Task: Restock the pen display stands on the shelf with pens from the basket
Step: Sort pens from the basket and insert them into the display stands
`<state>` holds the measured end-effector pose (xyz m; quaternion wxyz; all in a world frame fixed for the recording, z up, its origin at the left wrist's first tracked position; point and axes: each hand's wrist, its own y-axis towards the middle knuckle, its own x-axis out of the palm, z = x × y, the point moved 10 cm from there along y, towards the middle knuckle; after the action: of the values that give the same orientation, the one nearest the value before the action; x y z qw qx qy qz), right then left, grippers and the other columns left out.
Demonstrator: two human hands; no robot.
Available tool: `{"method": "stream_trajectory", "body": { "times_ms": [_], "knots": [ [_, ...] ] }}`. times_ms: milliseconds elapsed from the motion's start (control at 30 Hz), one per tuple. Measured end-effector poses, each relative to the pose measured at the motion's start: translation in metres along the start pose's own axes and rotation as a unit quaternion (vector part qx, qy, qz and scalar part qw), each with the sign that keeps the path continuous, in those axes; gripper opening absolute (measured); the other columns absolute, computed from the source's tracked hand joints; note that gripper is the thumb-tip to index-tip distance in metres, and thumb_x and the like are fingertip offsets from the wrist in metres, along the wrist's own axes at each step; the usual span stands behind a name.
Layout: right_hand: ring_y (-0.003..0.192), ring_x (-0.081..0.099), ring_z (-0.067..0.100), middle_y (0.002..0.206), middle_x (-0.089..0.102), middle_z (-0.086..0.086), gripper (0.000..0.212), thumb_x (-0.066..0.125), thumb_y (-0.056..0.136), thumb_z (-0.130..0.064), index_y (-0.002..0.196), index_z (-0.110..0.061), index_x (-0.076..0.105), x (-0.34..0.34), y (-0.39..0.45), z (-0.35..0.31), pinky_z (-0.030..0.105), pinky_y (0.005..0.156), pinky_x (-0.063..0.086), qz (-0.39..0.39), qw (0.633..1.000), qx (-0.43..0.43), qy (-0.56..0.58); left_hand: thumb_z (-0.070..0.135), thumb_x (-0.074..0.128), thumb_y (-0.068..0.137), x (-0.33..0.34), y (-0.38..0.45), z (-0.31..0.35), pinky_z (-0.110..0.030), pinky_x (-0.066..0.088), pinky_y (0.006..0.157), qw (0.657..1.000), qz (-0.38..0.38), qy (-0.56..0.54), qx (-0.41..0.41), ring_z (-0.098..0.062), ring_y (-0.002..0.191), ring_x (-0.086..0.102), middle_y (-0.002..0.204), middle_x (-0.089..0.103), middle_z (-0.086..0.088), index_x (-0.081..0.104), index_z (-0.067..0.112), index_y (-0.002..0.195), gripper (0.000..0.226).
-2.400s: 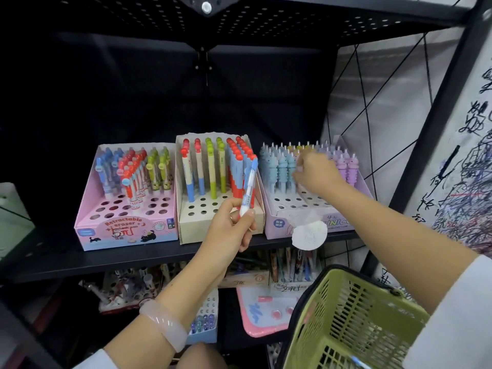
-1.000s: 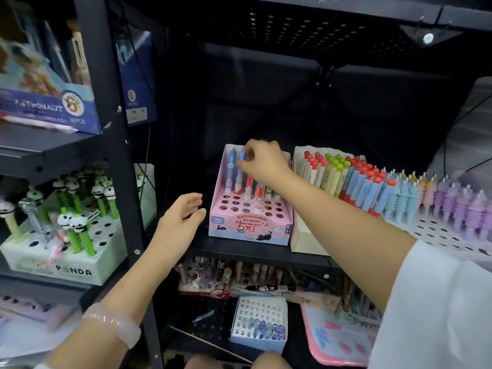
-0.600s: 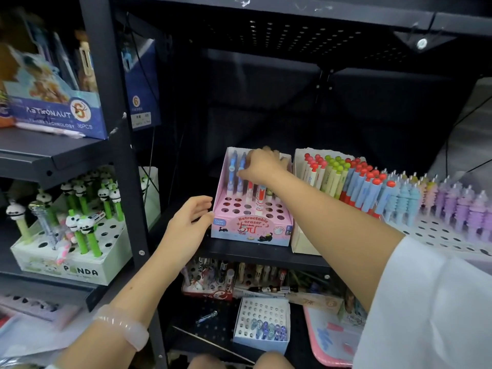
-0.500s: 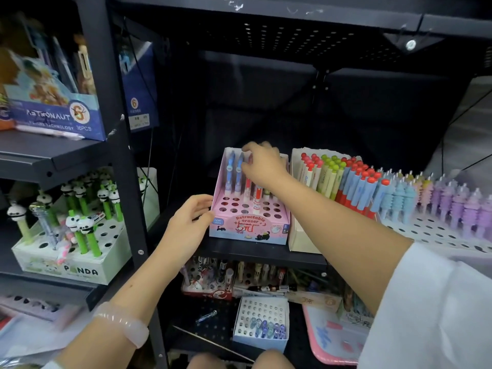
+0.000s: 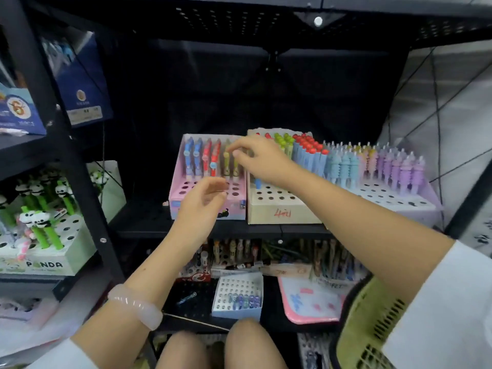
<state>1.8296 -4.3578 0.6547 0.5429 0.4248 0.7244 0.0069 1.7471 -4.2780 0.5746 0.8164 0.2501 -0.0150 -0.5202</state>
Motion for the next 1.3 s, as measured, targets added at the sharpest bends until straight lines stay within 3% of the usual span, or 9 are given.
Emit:
{"method": "stream_trajectory", "body": {
  "times_ms": [200, 333, 467, 567, 667, 833, 900, 1033, 1300],
  "knots": [
    [0.093, 0.054, 0.001, 0.102, 0.059, -0.013, 0.020, 0.049, 0.096, -0.017, 0.107, -0.022, 0.065, -0.046, -0.131, 0.082, 0.010, 0.080, 0.042, -0.020, 0.995, 0.083, 0.048, 0.013, 0.048, 0.095, 0.150, -0.040, 0.001, -0.003, 0.044, 0.077, 0.981, -0.183, -0.053, -0.025, 0.005, 0.103, 0.055, 0.110, 0.059, 0.016, 0.054, 0.031, 0.105, 0.022],
    [0.086, 0.061, 0.016, 0.096, 0.068, -0.002, 0.018, 0.053, 0.094, -0.017, 0.103, -0.020, 0.068, -0.055, -0.235, 0.162, 0.023, 0.077, 0.045, -0.049, 0.979, 0.198, 0.019, 0.002, 0.050, 0.092, 0.243, -0.090, -0.007, -0.007, 0.043, 0.080, 0.958, -0.274, -0.071, -0.042, -0.004, 0.096, 0.057, 0.100, 0.061, 0.007, 0.057, 0.022, 0.102, 0.023],
    [0.087, 0.061, 0.018, 0.101, 0.069, 0.006, 0.021, 0.054, 0.092, -0.013, 0.108, -0.014, 0.067, -0.033, -0.332, 0.231, 0.014, 0.070, 0.039, -0.119, 0.952, 0.278, -0.045, 0.003, 0.048, 0.093, 0.317, -0.138, -0.018, -0.012, 0.041, 0.088, 0.922, -0.383, -0.039, -0.032, -0.008, 0.102, 0.054, 0.104, 0.059, 0.003, 0.055, 0.019, 0.106, 0.022],
    [0.103, 0.060, 0.024, 0.115, 0.065, 0.010, 0.027, 0.051, 0.092, -0.010, 0.117, -0.008, 0.062, 0.016, -0.412, 0.279, 0.026, 0.086, 0.042, -0.286, 0.896, 0.330, -0.084, 0.009, 0.047, 0.095, 0.352, -0.167, -0.033, -0.005, 0.038, 0.084, 0.890, -0.455, 0.004, -0.032, -0.007, 0.103, 0.052, 0.108, 0.057, 0.004, 0.055, 0.019, 0.110, 0.020],
    [0.094, 0.055, 0.024, 0.106, 0.057, 0.011, 0.016, 0.052, 0.093, -0.013, 0.108, -0.008, 0.057, 0.049, -0.492, 0.303, 0.029, 0.078, 0.044, -0.412, 0.824, 0.389, -0.020, 0.020, 0.045, 0.097, 0.371, -0.188, -0.051, 0.000, 0.036, 0.075, 0.854, -0.514, 0.074, -0.039, -0.003, 0.103, 0.049, 0.109, 0.053, 0.010, 0.055, 0.020, 0.117, 0.022],
    [0.092, 0.052, 0.018, 0.098, 0.061, 0.005, 0.037, 0.056, 0.094, -0.026, 0.119, 0.001, 0.055, 0.079, -0.568, 0.280, 0.026, 0.076, 0.042, -0.538, 0.736, 0.401, 0.088, 0.026, 0.042, 0.099, 0.380, -0.207, -0.071, -0.003, 0.036, 0.074, 0.814, -0.563, 0.133, -0.051, -0.006, 0.101, 0.049, 0.111, 0.053, 0.009, 0.053, 0.023, 0.120, 0.025],
    [0.105, 0.054, 0.024, 0.116, 0.057, 0.010, 0.049, 0.062, 0.089, -0.033, 0.127, -0.003, 0.049, 0.090, -0.588, 0.273, 0.028, 0.082, 0.044, -0.562, 0.716, 0.407, 0.078, 0.026, 0.042, 0.099, 0.381, -0.211, -0.076, -0.013, 0.039, 0.081, 0.806, -0.572, 0.140, -0.062, -0.007, 0.105, 0.049, 0.114, 0.053, 0.008, 0.053, 0.024, 0.121, 0.025],
    [0.117, 0.050, 0.033, 0.132, 0.045, 0.013, 0.073, 0.063, 0.082, -0.048, 0.138, -0.012, 0.033, 0.101, -0.602, 0.266, 0.038, 0.094, 0.042, -0.558, 0.734, 0.382, -0.061, 0.028, 0.043, 0.098, 0.381, -0.213, -0.082, -0.019, 0.040, 0.086, 0.803, -0.575, 0.140, -0.071, -0.008, 0.108, 0.050, 0.118, 0.055, 0.007, 0.053, 0.027, 0.119, 0.023],
    [0.126, 0.030, 0.033, 0.138, 0.040, 0.016, 0.064, 0.052, 0.084, -0.050, 0.134, -0.011, 0.040, 0.116, -0.582, 0.259, 0.044, 0.100, 0.025, -0.473, 0.783, 0.264, -0.306, 0.026, 0.043, 0.098, 0.377, -0.212, -0.080, -0.025, 0.042, 0.089, 0.812, -0.566, 0.119, -0.082, -0.011, 0.107, 0.052, 0.117, 0.056, 0.004, 0.055, 0.027, 0.116, 0.021]
  ]
}}
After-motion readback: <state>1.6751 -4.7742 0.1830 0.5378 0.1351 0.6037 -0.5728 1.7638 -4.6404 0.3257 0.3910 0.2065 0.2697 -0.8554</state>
